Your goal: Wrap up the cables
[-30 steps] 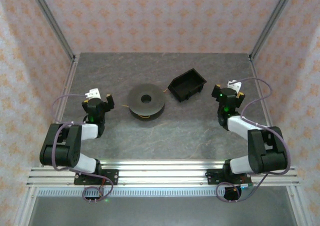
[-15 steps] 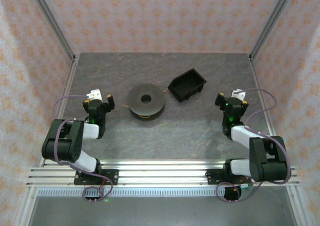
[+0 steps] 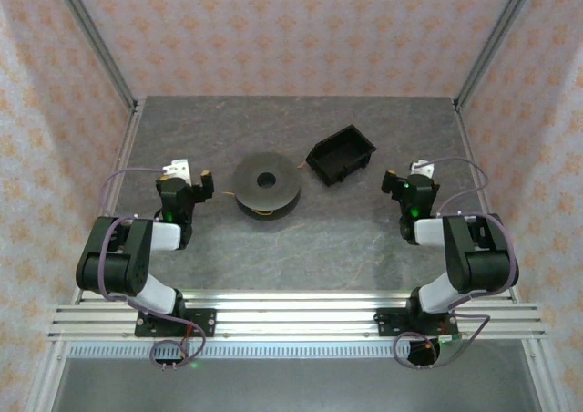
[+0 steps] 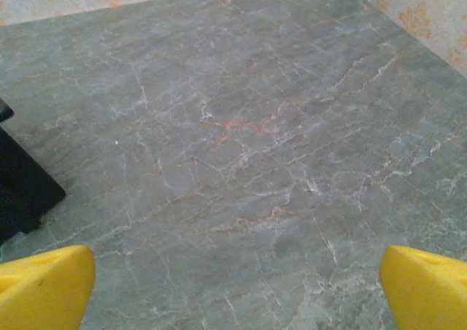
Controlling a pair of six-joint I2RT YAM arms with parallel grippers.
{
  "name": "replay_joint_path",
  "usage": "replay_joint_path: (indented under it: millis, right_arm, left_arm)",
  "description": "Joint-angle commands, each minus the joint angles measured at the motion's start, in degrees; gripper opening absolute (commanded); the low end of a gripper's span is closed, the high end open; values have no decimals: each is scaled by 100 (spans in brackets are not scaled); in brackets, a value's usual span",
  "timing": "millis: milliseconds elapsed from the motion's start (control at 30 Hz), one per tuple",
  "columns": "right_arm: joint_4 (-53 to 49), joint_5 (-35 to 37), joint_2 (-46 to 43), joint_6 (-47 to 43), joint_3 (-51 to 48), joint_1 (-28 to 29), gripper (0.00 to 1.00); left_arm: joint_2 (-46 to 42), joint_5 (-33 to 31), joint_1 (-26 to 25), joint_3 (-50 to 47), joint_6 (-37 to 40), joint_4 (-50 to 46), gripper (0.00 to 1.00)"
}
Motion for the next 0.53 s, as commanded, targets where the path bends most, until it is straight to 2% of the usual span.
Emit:
replay_joint_path:
  millis: [0,500]
  right_arm:
    - [-22,-28,-49,-73,44,-23,99]
    - [-35,-28,-23,-66,60,-30,99]
  left_arm:
    - [21,73,-23,98,104,-38,99]
    - [21,73,-20,92,110,-29,99]
